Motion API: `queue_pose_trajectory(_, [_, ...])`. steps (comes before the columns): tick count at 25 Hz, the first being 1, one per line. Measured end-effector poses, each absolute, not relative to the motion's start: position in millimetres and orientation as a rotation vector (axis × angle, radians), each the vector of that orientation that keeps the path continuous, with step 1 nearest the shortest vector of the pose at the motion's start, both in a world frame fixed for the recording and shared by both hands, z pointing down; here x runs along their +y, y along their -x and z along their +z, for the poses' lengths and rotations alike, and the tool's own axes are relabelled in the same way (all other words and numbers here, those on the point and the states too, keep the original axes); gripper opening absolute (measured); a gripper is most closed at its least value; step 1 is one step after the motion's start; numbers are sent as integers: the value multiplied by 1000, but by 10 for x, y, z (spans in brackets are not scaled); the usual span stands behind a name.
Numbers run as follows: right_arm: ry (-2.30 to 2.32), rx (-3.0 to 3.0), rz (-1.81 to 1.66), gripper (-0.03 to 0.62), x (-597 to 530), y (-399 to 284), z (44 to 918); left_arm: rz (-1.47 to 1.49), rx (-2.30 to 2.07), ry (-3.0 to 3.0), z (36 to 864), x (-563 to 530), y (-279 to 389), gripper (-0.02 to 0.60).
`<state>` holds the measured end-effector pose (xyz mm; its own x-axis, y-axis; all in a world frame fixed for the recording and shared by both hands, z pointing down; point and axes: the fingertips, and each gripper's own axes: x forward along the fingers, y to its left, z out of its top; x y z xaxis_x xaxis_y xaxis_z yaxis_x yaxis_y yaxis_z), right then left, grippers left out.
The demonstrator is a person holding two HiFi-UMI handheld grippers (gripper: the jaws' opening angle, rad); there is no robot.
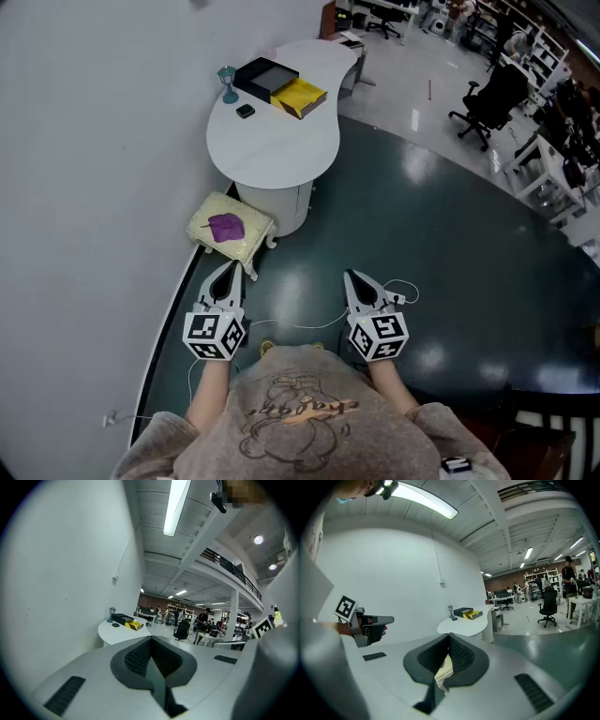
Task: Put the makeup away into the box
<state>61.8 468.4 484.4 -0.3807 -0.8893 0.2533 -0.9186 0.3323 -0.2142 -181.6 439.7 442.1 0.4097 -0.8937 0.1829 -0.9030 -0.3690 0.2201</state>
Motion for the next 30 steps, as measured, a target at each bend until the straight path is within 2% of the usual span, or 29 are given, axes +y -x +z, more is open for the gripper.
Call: queue_pose_trajectory(30, [-1826, -2421, 472, 2, 4756, 105, 4861, 26, -1395, -2516, 4493, 4249, 2311, 20])
